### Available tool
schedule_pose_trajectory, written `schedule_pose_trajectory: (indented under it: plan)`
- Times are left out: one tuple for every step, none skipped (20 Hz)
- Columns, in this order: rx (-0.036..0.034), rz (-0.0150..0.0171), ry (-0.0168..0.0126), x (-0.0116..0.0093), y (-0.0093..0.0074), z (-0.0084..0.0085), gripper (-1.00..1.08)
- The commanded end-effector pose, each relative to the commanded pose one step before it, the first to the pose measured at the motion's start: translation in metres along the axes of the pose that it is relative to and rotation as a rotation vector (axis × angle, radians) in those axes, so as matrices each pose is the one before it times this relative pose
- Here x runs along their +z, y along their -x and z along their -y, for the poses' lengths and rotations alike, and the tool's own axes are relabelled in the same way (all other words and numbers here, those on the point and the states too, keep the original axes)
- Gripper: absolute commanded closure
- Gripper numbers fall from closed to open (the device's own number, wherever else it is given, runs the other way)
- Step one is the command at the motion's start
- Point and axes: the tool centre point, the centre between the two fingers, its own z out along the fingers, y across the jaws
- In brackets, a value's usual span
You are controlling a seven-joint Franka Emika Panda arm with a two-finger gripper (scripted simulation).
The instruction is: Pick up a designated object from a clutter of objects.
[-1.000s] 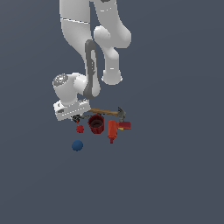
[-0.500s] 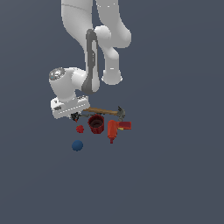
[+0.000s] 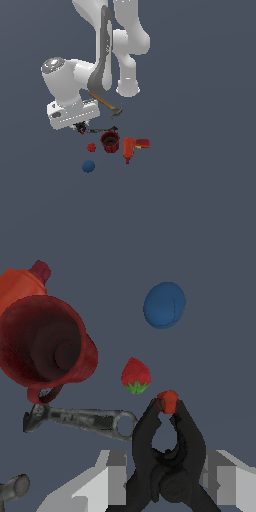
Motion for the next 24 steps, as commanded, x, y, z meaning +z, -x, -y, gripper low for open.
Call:
schedule_pose_trajectory:
  plan:
    - [0.00044, 0.00088, 0.00074, -0.02432, -0.0074, -0.00226, 1.08]
    - [0.0, 0.0, 0.0, -0.00946, -0.00305, -0.00098, 1.08]
    - [0.00024, 0.00051, 0.0004, -0.00946, -0.00306, -0.00099, 1.08]
    - [0.0, 0.0, 0.0, -0.00947, -0.00309, -0.00099, 1.08]
    - [0.0, 0.0, 0.0, -0.00949, -0.00311, -0.00099, 1.08]
    - [0.0, 0.0, 0.0, -0.0095, -0.00314, -0.001, 1.08]
    - [0.0, 0.0, 0.0, -0.00952, -0.00316, -0.00101, 1.08]
    - [0.0, 0.0, 0.0, -0.00953, -0.00319, -0.00102, 1.08]
    - [0.0, 0.0, 0.0, -0.00955, -0.00322, -0.00103, 1.08]
    - [0.0, 0.0, 0.0, -0.00957, -0.00325, -0.00104, 1.08]
    - [0.0, 0.0, 0.0, -0.00958, -0.00328, -0.00105, 1.08]
    - [0.0, 0.0, 0.0, -0.00959, -0.00331, -0.00107, 1.08]
    - [0.0, 0.0, 0.0, -0.0096, -0.00335, -0.00109, 1.08]
    - [0.0, 0.0, 0.0, -0.00961, -0.00338, -0.00111, 1.08]
    - [-0.00055, -0.00022, -0.00036, -0.00954, -0.00357, -0.00103, 1.08]
    - [0.0, 0.0, 0.0, -0.0096, -0.00344, -0.00116, 1.08]
    - [0.0, 0.0, 0.0, -0.00949, -0.00343, -0.00117, 1.08]
    - [-0.0006, -0.00053, -0.00055, -0.00912, -0.00342, -0.0011, 1.08]
    - [0.0, 0.0, 0.0, -0.00866, -0.00319, -0.00112, 1.08]
    - [0.0, 0.0, 0.0, -0.00815, -0.00304, -0.00109, 1.08]
    - [-0.00061, -0.00054, -0.00054, -0.00762, -0.00295, -0.001, 1.08]
    - [0.0, 0.0, 0.0, -0.00713, -0.0027, -0.001, 1.08]
    - [0.0, 0.0, 0.0, -0.00661, -0.00253, -0.00095, 1.08]
    - [0.0, 0.0, 0.0, -0.00612, -0.00235, -0.00089, 1.08]
